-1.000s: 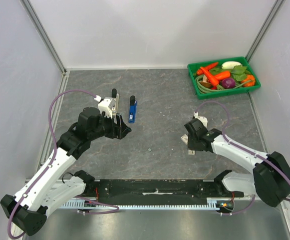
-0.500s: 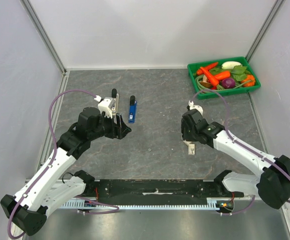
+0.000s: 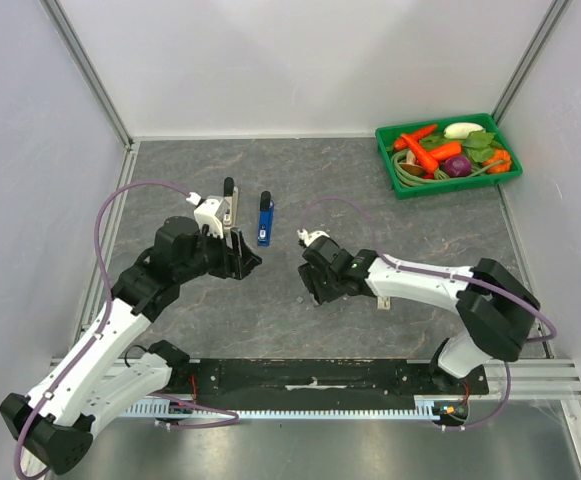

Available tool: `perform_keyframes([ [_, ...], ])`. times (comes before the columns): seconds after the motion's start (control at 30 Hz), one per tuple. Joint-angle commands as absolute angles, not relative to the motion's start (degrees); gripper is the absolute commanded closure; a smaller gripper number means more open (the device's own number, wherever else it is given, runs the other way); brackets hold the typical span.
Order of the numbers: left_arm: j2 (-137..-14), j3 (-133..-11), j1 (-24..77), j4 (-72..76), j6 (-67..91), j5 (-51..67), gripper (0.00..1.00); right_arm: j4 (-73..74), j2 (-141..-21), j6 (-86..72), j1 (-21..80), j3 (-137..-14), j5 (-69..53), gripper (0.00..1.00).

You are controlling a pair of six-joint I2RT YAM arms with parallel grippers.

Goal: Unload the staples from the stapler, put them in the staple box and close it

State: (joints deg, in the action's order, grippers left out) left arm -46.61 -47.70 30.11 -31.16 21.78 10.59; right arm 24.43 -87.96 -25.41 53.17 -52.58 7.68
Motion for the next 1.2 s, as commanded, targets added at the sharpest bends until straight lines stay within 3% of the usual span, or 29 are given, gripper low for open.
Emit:
perform_keyframes([
  [0.0,-45.2,-47.8,30.3,-29.9,20.7,9.5,0.28,19.0,-91.5,-17.2,53.8,-56.4,3.3,0.38],
  [0.2,-44.5,-47.7,30.3,-29.9,20.7,9.1,0.27,16.2,-95.5,-12.4,54.9,-58.4,1.3,0.36],
  [0.27,-44.2,-47.6,30.2,-29.9,20.8,8.9,0.23,15.6,-96.8,-11.5,55.5,-59.1,0.5,0.37],
  [0.3,-44.1,-47.6,30.2,-29.7,20.8,8.8,0.12,15.7,-97.4,-11.1,55.8,-59.4,0.4,0.37],
  [0.33,-43.9,-47.6,30.2,-29.8,20.9,8.6,0.08,15.7,-97.9,-10.8,56.2,-59.8,0.3,0.37],
  [0.4,-43.6,-47.5,30.2,-29.7,20.9,8.3,0.07,15.6,-98.6,-10.3,57.2,-60.1,0.3,0.37],
  [0.77,-42.6,-47.4,30.4,-29.7,21.0,6.9,0.06,16.7,-101.2,-9.9,58.8,-60.8,4.8,0.41],
  [1.17,-42.5,-47.4,30.2,-29.6,21.1,7.0,0.07,18.0,-103.1,-9.6,59.5,-61.5,8.3,0.54],
])
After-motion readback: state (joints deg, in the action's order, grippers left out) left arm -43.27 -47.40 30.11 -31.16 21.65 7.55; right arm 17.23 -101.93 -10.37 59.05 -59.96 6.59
